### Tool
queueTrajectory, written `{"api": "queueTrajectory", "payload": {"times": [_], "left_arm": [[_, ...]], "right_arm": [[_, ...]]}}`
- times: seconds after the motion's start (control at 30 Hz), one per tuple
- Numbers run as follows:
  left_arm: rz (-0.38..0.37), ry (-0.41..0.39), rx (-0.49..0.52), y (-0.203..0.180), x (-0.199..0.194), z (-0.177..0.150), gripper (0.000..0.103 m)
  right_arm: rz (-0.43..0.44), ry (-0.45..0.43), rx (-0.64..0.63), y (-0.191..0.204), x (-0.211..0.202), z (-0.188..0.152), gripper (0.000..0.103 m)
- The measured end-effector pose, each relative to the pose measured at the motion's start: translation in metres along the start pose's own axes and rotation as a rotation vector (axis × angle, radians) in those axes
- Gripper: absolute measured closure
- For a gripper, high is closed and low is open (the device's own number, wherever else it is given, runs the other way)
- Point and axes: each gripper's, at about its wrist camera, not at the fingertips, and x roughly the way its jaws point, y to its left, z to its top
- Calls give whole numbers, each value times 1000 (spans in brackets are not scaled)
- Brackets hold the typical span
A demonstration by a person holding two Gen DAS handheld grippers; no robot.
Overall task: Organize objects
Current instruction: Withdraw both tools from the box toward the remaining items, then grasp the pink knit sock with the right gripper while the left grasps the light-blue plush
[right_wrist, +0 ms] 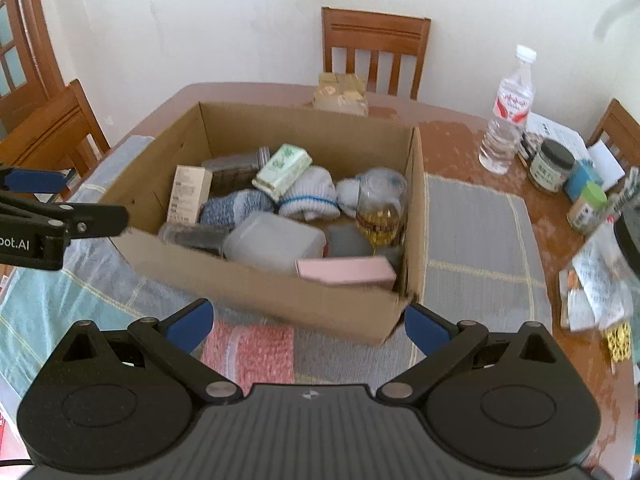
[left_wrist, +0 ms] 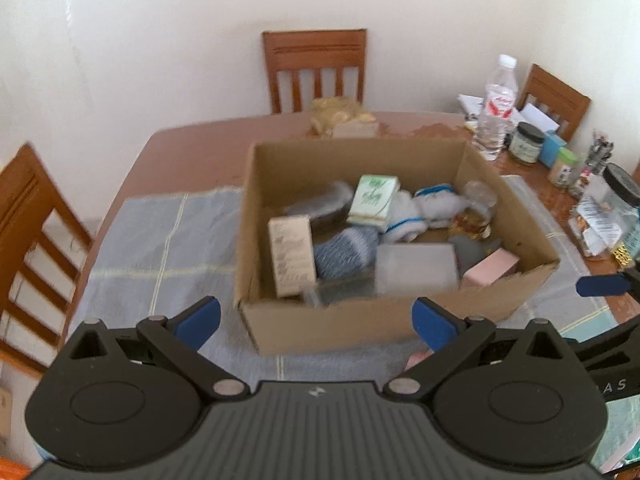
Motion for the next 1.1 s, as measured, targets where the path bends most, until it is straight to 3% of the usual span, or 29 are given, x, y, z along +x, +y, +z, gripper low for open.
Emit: {"api": "queueTrajectory", "payload": {"times": [0.17, 0.37, 0.63, 0.83, 1.1], "left_arm": [[36, 26, -78, 18, 3, -27, 1], [165, 38, -85, 37, -3, -56, 1], [193, 77, -194, 72, -11, -76, 1], [208, 81, -223, 84, -14, -81, 1], [183, 92, -213, 79, -8, -81, 1]], "right_arm": [[-6, 33, 6, 3, 9, -17, 0], [-23, 52, -1, 9, 23, -28, 0], [32, 112, -23, 34, 62, -30, 0], [-2, 147, -40, 48, 100, -28, 0], [19, 168, 58, 31, 110, -34, 0]]}}
